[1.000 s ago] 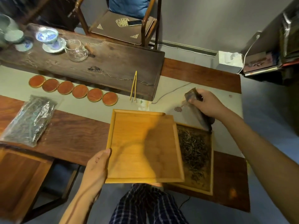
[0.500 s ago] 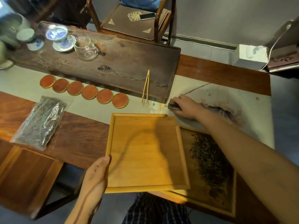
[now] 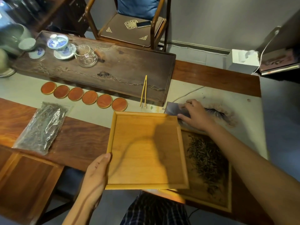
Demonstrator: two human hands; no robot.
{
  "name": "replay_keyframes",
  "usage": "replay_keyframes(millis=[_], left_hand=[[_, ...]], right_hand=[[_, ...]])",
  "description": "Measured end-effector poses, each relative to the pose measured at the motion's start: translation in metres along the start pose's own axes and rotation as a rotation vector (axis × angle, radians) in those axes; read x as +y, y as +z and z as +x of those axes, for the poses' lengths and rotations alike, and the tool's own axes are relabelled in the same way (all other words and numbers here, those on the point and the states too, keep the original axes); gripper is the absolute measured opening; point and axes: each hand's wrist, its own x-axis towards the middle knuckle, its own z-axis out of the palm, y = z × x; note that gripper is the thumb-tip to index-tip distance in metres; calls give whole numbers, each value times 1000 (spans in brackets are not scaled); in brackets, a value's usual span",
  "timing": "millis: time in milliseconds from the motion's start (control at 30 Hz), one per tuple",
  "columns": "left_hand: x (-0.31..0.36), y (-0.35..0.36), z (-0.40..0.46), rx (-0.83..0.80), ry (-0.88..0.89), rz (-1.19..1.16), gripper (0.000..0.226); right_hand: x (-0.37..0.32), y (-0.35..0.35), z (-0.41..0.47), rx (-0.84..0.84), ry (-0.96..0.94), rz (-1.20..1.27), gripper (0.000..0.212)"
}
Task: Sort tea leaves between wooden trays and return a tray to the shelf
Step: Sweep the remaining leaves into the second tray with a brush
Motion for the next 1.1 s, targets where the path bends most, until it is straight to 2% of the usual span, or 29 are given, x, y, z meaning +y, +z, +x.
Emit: replay_keyframes(millis=[67, 133, 300, 367, 500, 733, 933, 1000, 1100], left_hand=[[4, -2, -5, 20, 24, 11, 30], [6, -4, -11, 36, 43, 19, 30], [13, -11, -23, 25, 119, 61, 32], [16, -16, -25, 1, 125, 64, 33], [26, -34, -17, 1, 150, 76, 33], [52, -105, 42, -102, 179, 223, 32], [51, -177, 94, -248, 310, 632, 32], [42, -189, 106, -220, 357, 747, 27], [27, -197, 115, -159, 376, 792, 19]], right_hand=[[-11, -5, -29, 109, 43, 174, 27], [-25, -6, -65, 153, 112, 340, 17], [-75, 3, -149, 100, 349, 827, 24], [-96, 1, -170, 97, 369, 888, 24], [-134, -4, -182, 173, 382, 834, 9], [-215, 10, -154, 238, 414, 683, 14], [-282, 59, -132, 289, 496, 514, 22], [-295, 74, -127, 252, 546, 467, 19], [-305, 89, -120, 233, 587, 411, 15]])
